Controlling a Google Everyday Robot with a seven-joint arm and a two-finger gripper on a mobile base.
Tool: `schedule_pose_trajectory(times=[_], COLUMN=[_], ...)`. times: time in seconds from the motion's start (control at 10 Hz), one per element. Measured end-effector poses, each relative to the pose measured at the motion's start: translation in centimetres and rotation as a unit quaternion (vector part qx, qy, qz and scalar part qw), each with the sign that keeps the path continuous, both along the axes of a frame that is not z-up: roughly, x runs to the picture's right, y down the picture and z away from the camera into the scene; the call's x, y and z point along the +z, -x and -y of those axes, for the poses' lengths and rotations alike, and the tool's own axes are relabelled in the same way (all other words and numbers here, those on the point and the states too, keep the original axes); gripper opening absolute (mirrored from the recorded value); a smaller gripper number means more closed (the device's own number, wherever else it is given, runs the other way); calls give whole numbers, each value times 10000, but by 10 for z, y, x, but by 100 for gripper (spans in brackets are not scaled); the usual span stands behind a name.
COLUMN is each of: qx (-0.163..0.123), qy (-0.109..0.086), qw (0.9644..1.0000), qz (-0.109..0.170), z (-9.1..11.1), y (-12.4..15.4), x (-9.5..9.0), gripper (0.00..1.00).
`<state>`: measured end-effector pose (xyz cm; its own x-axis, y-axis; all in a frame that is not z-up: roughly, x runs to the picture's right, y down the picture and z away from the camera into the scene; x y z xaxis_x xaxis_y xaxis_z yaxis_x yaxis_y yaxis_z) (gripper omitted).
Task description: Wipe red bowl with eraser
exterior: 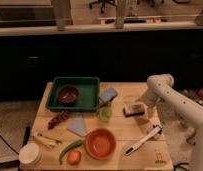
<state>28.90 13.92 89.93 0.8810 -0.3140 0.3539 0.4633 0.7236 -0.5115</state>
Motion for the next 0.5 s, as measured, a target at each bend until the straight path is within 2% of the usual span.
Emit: schedule_pose_trajectory(times=[0.5], qx=[51], qy=[99], qw=[9999], qz=[94], z=[-5], y=[22], x=[-3], gripper=[79])
